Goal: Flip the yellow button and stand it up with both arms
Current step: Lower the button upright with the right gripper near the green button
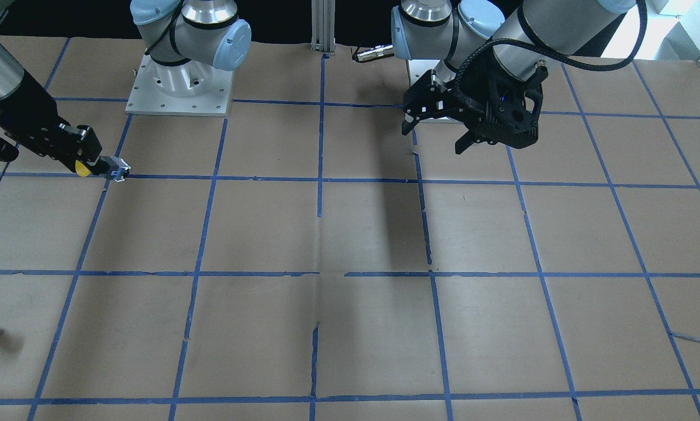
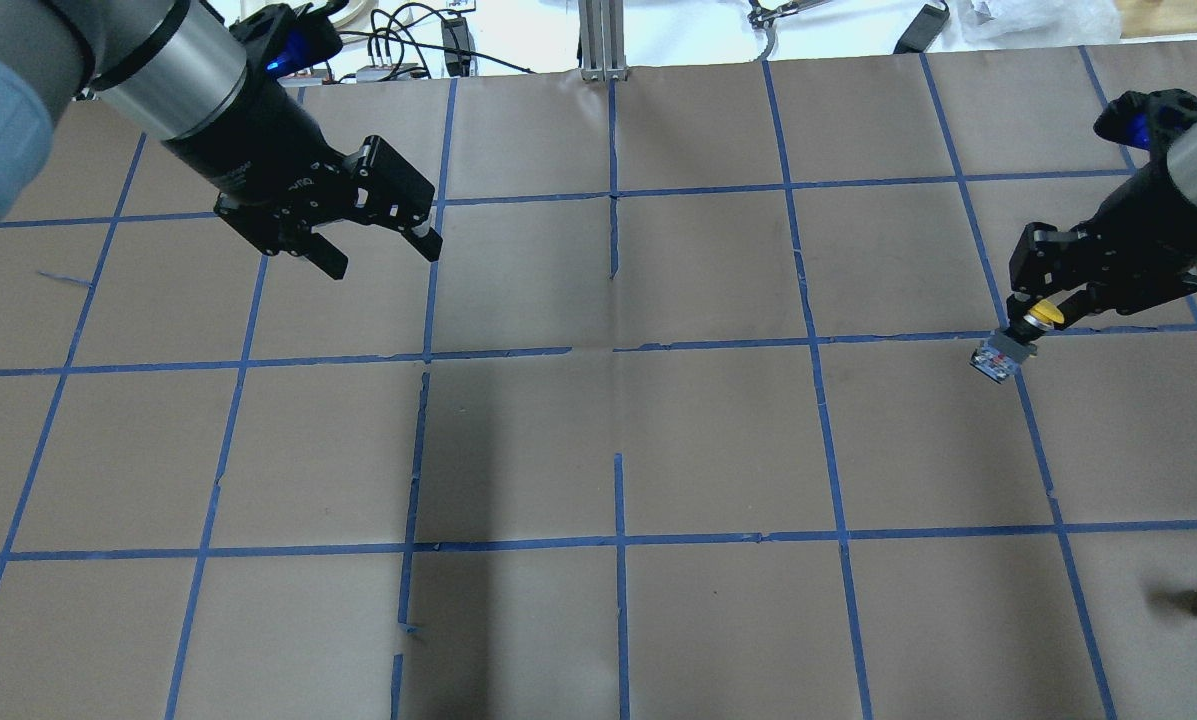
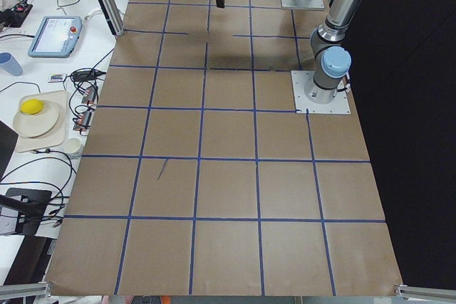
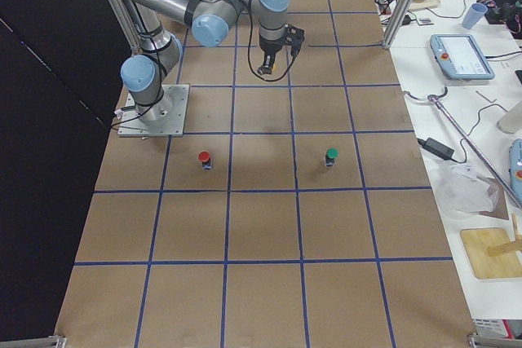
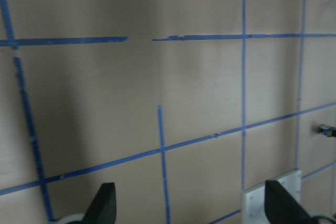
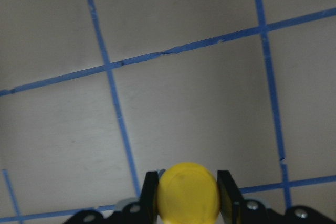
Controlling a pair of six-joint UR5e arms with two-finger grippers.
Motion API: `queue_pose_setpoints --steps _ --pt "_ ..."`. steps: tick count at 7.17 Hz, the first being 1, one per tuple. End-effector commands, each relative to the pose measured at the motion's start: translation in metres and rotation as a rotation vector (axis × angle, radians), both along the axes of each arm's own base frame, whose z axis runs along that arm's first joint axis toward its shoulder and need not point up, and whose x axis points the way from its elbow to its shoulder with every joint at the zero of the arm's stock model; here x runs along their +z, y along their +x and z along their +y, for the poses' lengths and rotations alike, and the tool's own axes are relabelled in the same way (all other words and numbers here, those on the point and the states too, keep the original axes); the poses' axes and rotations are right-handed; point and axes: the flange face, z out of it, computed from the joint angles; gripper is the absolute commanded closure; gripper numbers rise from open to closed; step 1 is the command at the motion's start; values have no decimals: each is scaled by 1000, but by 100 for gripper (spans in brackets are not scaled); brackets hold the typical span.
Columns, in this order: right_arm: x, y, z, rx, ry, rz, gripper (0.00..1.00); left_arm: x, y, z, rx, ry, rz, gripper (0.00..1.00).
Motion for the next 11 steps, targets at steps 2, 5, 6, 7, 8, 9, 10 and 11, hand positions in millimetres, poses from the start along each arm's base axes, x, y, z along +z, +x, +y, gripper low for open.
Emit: queue_pose_setpoints --steps 2,5,6,7,8,9,10,11 --pt "-45 -76 -1 166 -85 190 90 22 -12 -19 -92 -67 -295 1" --pt "-80 -115 -2 427 -139 280 91 20 48 -8 36 -40 -253 1" --pt "-91 -120 -1 459 -150 302 92 11 52 6 48 -38 -254 1" --pt "-110 -136 5 431 -157 316 92 3 50 6 48 -39 -258 1" --pt "-124 -151 5 473 -192 320 92 6 49 5 74 -42 -247 1" --pt "-133 -165 10 482 -203 295 92 9 51 5 79 -48 -226 1" --pt "-140 -167 12 471 -240 251 91 7 53 4 78 -45 -230 1" --pt "-144 -162 17 472 -243 241 91 8 53 4 81 -47 -235 1"
